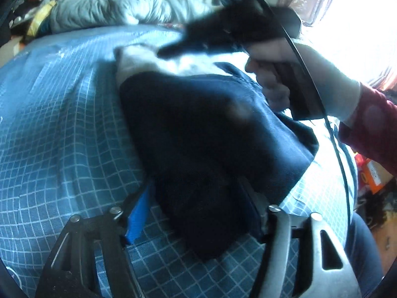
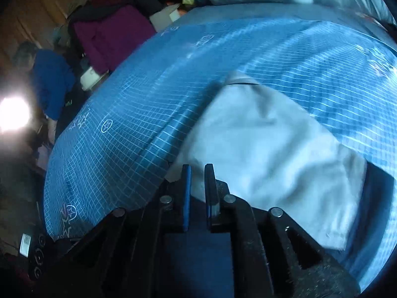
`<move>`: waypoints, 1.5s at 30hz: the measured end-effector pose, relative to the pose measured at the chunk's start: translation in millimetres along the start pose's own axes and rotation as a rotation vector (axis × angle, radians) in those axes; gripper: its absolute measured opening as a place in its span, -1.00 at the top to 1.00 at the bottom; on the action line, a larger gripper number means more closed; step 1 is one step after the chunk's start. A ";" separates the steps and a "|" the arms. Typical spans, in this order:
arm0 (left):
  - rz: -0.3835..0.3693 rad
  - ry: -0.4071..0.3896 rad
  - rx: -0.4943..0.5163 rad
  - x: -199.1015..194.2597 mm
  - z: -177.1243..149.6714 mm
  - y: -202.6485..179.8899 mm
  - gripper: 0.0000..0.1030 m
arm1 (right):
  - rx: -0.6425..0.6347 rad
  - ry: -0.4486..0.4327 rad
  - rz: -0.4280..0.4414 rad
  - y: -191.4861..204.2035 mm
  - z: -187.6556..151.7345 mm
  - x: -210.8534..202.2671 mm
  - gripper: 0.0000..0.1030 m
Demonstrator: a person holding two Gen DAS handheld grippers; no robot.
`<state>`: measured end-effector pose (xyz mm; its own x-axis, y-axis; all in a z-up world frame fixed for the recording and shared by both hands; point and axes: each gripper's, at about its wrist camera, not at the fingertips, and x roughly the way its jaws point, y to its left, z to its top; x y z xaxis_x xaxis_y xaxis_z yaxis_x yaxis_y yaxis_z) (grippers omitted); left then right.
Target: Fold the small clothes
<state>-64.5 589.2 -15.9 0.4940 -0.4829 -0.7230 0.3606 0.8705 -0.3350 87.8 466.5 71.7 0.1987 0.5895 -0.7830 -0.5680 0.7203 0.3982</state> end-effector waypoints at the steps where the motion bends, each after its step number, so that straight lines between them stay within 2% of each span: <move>1: -0.008 0.009 -0.009 0.8 -0.1 1.3 -0.38 | -0.009 0.029 0.001 3.7 3.6 17.2 0.78; 3: -0.011 0.012 -0.012 1.4 0.2 2.7 -0.38 | -0.009 0.048 -0.005 1.0 12.3 39.6 0.78; 5: -0.008 0.015 -0.008 2.3 0.7 2.6 -0.38 | 0.046 0.043 0.023 -6.7 15.6 41.9 0.88; 9: -0.030 0.020 -0.020 5.8 4.7 5.0 -0.40 | 0.015 -0.011 -0.010 -2.5 -5.9 -9.5 0.74; 10: -0.035 0.020 -0.024 8.5 7.5 6.5 -0.40 | 0.010 -0.026 -0.017 -4.2 -19.3 -24.6 0.62; 12: -0.036 0.023 -0.025 9.5 7.3 7.3 -0.41 | 0.011 0.013 -0.055 -15.0 -47.7 -35.0 0.51; 13: -0.038 0.025 -0.025 10.0 7.7 7.6 -0.41 | 0.007 0.032 -0.089 -21.9 -66.0 -37.0 0.52; 15: -0.038 0.030 -0.025 12.6 8.9 14.2 -0.43 | 0.065 -0.005 -0.080 -39.9 -88.6 -53.5 0.57; 17: -0.030 0.034 -0.020 14.1 10.1 13.6 -0.43 | 0.132 -0.037 -0.093 -49.8 -102.2 -77.3 0.52; 19: -0.014 0.041 -0.012 15.3 11.1 11.0 -0.43 | 0.147 -0.079 -0.115 -46.4 -119.1 -97.9 0.36; 21: 0.008 0.051 -0.007 16.1 10.9 8.1 -0.43 | 0.151 -0.076 -0.131 -40.1 -136.8 -101.0 0.24; 24: 0.010 0.068 -0.033 14.7 5.4 8.0 -0.44 | 0.154 -0.025 -0.171 -41.3 -181.7 -99.6 0.22; 26: 0.000 0.075 -0.068 7.9 -2.4 9.9 -0.44 | 0.199 -0.050 -0.147 -43.0 -208.9 -114.7 0.22; 29: 0.007 0.078 -0.109 -7.0 -14.8 12.4 -0.45 | 0.237 -0.073 -0.169 -38.5 -234.8 -136.2 0.17; 30: 0.027 0.088 -0.108 -11.4 -21.4 11.2 -0.42 | 0.243 -0.084 -0.176 -37.7 -242.2 -143.5 0.08; 31: 0.075 0.100 -0.095 -17.0 -31.1 8.5 -0.30 | 0.244 -0.094 -0.188 -33.9 -248.4 -150.2 -0.04; 34: 0.120 0.079 -0.126 -41.7 -48.5 5.1 -0.30 | 0.223 -0.115 -0.235 -23.5 -264.5 -167.2 -0.20; 36: 0.200 0.056 -0.129 -56.2 -55.7 2.0 -0.31 | 0.204 -0.125 -0.263 -13.4 -272.2 -173.4 -0.28; 38: 0.284 0.045 -0.153 -61.1 -58.0 4.8 -0.45 | 0.196 -0.125 -0.301 -10.9 -282.3 -173.7 -0.43; 40: 0.386 0.064 -0.208 -58.0 -57.8 14.3 -0.48 | 0.200 -0.117 -0.343 -12.3 -290.8 -173.4 -0.52; 42: 0.441 0.083 -0.240 -50.5 -58.2 19.8 -0.67 | 0.201 -0.105 -0.367 -12.8 -297.5 -170.1 -0.62; 45: 0.519 0.084 -0.193 -33.2 -57.8 14.2 -0.94 | 0.194 -0.063 -0.434 -9.4 -307.3 -160.1 -0.79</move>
<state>-121.5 623.1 -31.6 0.5006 0.0161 -0.8655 -0.0684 0.9974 -0.0210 -184.1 253.0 46.4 0.4361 0.2362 -0.8683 -0.2639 0.9561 0.1276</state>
